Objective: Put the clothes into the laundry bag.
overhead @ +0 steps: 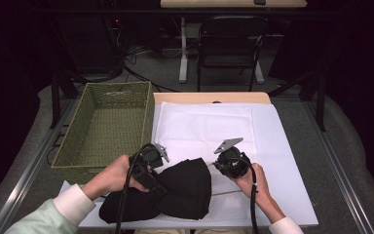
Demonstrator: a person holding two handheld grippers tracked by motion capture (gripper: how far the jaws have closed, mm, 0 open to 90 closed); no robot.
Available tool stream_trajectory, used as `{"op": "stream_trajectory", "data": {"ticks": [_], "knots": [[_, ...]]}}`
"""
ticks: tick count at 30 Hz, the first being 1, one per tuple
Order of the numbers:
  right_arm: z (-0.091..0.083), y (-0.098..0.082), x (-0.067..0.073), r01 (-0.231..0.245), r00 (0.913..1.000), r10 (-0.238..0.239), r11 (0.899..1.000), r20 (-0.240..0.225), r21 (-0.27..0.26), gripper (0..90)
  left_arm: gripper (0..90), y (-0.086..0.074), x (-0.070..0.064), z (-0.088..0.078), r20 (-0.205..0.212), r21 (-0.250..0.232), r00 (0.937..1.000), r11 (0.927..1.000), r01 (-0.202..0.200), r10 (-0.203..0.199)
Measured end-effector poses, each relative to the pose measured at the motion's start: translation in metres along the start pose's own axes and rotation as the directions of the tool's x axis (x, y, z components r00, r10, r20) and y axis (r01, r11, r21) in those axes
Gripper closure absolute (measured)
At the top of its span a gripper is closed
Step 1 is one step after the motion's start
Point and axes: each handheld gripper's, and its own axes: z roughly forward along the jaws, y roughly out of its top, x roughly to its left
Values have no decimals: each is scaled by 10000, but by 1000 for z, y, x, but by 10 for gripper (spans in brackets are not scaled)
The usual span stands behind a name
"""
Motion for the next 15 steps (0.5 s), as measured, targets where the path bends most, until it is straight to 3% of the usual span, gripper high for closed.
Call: {"op": "stream_trajectory", "data": {"ticks": [5,15], "knots": [[-1,0,-2,44,10000,-44,10000,43,-60,886,655,5,0,8,151,-20,9998,9999,-117,117],[-2,0,-3,-147,9993,160,9991,332,-393,887,654,9,-4,21,420,416,9969,9968,-684,666]]}}
